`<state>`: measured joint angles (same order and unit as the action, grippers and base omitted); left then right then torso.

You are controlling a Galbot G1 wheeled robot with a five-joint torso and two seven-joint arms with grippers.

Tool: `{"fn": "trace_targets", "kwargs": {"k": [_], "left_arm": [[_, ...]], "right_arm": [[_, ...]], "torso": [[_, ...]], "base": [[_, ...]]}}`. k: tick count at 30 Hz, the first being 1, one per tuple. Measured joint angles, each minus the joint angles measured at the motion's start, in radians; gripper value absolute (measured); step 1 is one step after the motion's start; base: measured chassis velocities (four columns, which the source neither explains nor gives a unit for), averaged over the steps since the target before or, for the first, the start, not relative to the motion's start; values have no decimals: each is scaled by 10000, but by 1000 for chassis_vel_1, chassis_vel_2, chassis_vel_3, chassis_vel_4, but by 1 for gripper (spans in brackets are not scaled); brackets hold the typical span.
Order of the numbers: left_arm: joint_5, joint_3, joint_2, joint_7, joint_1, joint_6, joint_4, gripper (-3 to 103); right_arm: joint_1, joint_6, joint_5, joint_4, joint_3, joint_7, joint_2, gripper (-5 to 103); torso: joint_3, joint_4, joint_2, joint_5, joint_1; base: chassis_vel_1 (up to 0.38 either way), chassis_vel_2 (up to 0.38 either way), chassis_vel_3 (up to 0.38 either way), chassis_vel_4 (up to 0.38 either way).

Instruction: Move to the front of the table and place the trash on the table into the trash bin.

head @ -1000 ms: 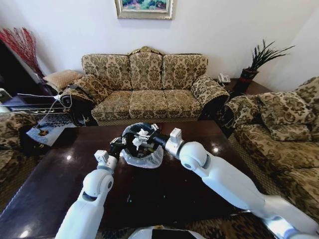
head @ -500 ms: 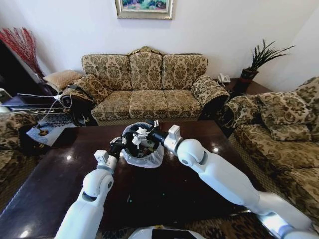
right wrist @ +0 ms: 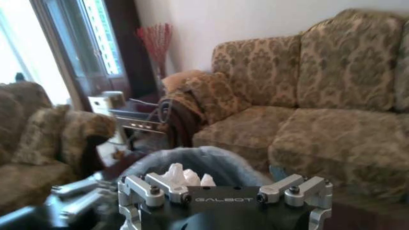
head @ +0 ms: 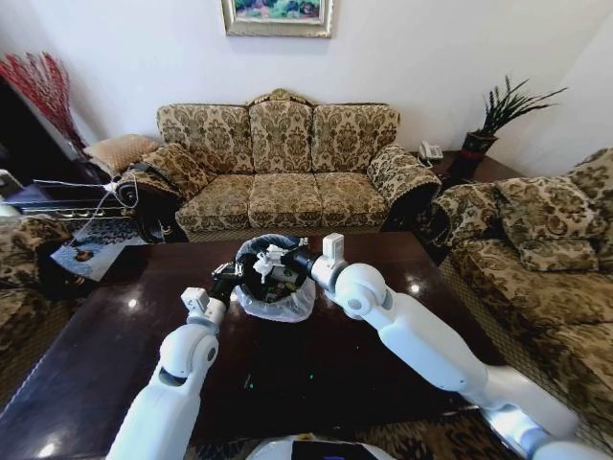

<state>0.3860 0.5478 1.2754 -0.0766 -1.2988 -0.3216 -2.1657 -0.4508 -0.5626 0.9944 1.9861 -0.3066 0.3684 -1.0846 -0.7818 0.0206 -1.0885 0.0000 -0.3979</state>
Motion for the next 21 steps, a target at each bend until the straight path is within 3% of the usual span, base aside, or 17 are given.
{"fn": "trace_targets", "kwargs": {"k": [3, 7, 21], "left_arm": [[1, 1, 0, 7, 0, 0, -3, 3], [1, 14, -3, 29, -22, 8, -40, 3], [-8, 0, 20, 46, -35, 14, -96, 3]], "right_arm": [[-81, 138, -754, -165, 5, -406, 102, 100], [-229, 544, -2493, -426, 52, -1149, 354, 100], [-352, 741, -3013, -80, 787, -1682, 1105, 100]], "torso": [[0, 1, 0, 0, 0], [0, 0, 0, 2, 0], [0, -1, 0, 1, 0]], "base": [[0, 0, 0, 0], [0, 0, 0, 0], [0, 0, 0, 0]]}}
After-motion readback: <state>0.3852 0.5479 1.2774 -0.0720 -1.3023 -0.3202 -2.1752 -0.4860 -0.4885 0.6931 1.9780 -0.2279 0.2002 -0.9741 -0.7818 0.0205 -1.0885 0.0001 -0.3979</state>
